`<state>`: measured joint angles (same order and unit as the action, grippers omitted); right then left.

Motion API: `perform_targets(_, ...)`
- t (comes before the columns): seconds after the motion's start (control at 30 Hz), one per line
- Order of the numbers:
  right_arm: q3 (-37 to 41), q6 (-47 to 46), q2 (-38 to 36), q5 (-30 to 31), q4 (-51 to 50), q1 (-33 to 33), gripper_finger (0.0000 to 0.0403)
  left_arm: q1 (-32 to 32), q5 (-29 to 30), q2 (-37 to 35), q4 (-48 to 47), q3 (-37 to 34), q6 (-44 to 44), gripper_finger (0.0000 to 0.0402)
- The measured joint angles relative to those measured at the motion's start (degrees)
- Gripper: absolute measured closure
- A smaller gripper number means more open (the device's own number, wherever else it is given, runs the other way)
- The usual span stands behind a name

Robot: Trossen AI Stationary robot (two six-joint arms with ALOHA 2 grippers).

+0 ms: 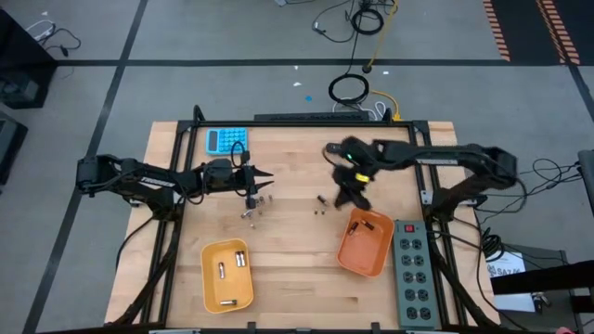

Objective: Sort batteries
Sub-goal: Put the brown battery into the orange bin

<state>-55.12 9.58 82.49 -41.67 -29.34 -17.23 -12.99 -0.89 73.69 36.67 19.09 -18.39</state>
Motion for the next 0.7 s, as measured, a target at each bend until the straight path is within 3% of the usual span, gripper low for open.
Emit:
perform_targets(0.07, 5.25, -4.99, -3.27, -3.83, 1.43, 1.04, 0.0387, -0.02, 0.0, 0.0, 0.02, 0.0, 0.0, 0.0297)
perform_targets(0.2, 14.24, -14.24, -6.59, -3.46, 5.25, 5.1, 0.0387, -0.02, 0.0, 0.0, 0.1, 0.0, 0.08, 0.0297)
perform_targets(0.4, 16.76, -23.04, -7.19, 9.63, 4.52, 11.65, 0.0385, -0.01, 1.14, 0.0, 0.67, 0.0, 1.54, 0.0297)
perform_targets(0.57, 16.71, -27.07, -7.51, 15.0, 4.24, 14.06, 0.0306, -0.01, 5.54, 0.0, 0.08, 0.49, 4.76, 0.0297)
perform_targets(0.7, 16.71, -26.49, -8.88, 19.61, 1.99, 15.76, 0.0252, -0.02, 4.82, -0.02, -3.42, 2.43, 6.11, 0.0297)
